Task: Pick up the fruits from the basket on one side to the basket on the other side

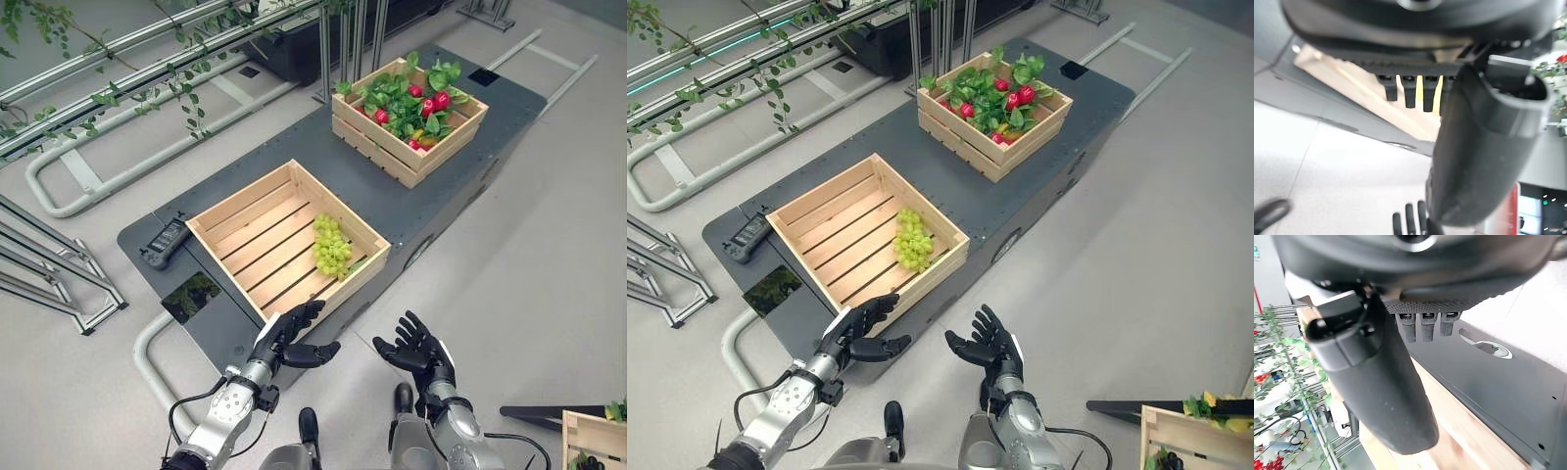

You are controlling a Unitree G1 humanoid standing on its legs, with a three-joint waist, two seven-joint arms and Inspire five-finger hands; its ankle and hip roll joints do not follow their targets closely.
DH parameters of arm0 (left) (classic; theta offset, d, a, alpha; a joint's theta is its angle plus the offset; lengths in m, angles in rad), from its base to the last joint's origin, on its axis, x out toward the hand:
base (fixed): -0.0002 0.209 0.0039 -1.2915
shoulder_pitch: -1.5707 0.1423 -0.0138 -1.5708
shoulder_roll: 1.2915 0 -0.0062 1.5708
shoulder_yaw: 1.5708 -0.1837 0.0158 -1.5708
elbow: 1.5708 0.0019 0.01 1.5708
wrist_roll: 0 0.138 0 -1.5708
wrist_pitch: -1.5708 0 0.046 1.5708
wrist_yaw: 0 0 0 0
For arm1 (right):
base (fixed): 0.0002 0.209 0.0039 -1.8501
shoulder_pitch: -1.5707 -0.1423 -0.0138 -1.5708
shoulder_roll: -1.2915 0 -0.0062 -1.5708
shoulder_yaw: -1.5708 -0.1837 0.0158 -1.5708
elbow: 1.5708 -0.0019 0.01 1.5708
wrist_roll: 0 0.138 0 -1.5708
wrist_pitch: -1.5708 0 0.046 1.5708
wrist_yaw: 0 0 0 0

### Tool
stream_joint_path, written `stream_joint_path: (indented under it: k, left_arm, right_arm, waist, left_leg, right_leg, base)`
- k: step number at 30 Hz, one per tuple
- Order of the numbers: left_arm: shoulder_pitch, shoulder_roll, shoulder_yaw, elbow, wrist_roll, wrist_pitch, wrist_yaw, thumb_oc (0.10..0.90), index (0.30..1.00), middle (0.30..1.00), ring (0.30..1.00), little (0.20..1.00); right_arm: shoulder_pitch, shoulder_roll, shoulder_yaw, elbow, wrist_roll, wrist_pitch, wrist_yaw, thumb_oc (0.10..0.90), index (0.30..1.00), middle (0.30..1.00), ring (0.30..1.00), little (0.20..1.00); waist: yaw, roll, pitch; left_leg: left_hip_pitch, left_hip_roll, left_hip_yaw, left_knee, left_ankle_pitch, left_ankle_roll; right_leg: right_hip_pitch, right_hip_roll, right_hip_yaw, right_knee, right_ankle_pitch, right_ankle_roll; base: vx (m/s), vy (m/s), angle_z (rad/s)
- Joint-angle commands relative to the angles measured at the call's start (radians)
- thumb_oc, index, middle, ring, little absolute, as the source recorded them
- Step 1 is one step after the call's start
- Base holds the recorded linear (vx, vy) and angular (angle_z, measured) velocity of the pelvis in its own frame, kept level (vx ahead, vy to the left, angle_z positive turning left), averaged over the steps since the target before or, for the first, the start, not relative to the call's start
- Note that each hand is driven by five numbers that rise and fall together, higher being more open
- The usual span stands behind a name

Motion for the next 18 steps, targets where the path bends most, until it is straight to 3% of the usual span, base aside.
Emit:
stream_joint_path:
  k: [1,5,8,11,15,18]
  left_arm:
    - [-0.054,0.002,0.019,-0.113,0.061,-0.097,0.019,0.8,0.9,0.9,0.9,0.9]
    - [-0.027,0.014,0.062,-0.149,0.039,-0.121,0.01,0.8,0.9,0.9,0.9,0.9]
    - [-0.044,-0.001,0.073,-0.12,0.065,-0.161,0.045,0.8,0.9,0.9,0.9,0.9]
    - [-0.103,-0.022,0.071,-0.093,0.127,-0.178,0.125,0.8,0.9,0.9,0.9,0.9]
    - [-0.159,0.005,0.087,-0.092,0.281,-0.142,0.267,0.8,0.9,0.9,0.9,0.9]
    - [-0.194,0.067,0.126,-0.097,0.408,-0.12,0.383,0.8,0.9,0.9,0.9,0.9]
  right_arm:
    - [-0.082,0.005,-0.053,-0.084,-0.072,-0.091,-0.031,0.8,0.9,0.9,0.9,0.9]
    - [-0.046,-0.025,-0.05,-0.122,-0.099,-0.066,-0.006,0.8,0.9,0.9,0.9,0.9]
    - [-0.035,-0.042,-0.056,-0.091,-0.097,-0.077,0.003,0.8,0.9,0.9,0.9,0.9]
    - [-0.076,-0.064,-0.047,-0.051,-0.102,-0.108,-0.013,0.8,0.9,0.9,0.9,0.9]
    - [-0.083,-0.075,-0.052,-0.054,-0.078,-0.083,-0.022,0.8,0.9,0.9,0.9,0.9]
    - [-0.053,-0.079,-0.065,-0.058,-0.092,-0.066,0.013,0.8,0.9,0.9,0.9,0.9]
  waist:
    - [0.0,0.008,-0.04]
    - [-0.001,-0.018,-0.058]
    - [0.008,-0.027,-0.051]
    - [0.035,-0.003,-0.033]
    - [0.029,0.006,-0.048]
    - [0.013,0.015,-0.064]
  left_leg:
    - [0.087,0.076,0.045,0.006,-0.064,-0.032]
    - [0.053,0.119,0.063,0.142,-0.07,-0.058]
    - [-0.026,0.112,0.061,0.274,-0.037,-0.065]
    - [-0.061,0.096,0.042,0.148,0.011,-0.086]
    - [-0.019,0.084,0.012,0.089,0.003,-0.078]
    - [0.014,0.09,0.026,0.059,0.002,-0.081]
  right_leg:
    - [0.029,0.072,0.015,0.054,0.138,-0.024]
    - [0.094,0.112,-0.004,0.05,0.089,-0.067]
    - [0.136,0.128,-0.011,0.033,0.075,-0.098]
    - [0.175,0.139,-0.01,0.007,0.053,-0.095]
    - [0.175,0.13,-0.019,0.014,0.039,-0.093]
    - [0.185,0.13,-0.028,0.013,0.029,-0.093]
  base:
    - [0.17,-0.334,0.53]
    - [0.12,-0.254,0.03]
    - [0.08,-0.116,-0.04]
    - [0.06,0.093,-0.02]
    - [0.05,0.082,-0.24]
    - [0.11,0.083,0.04]
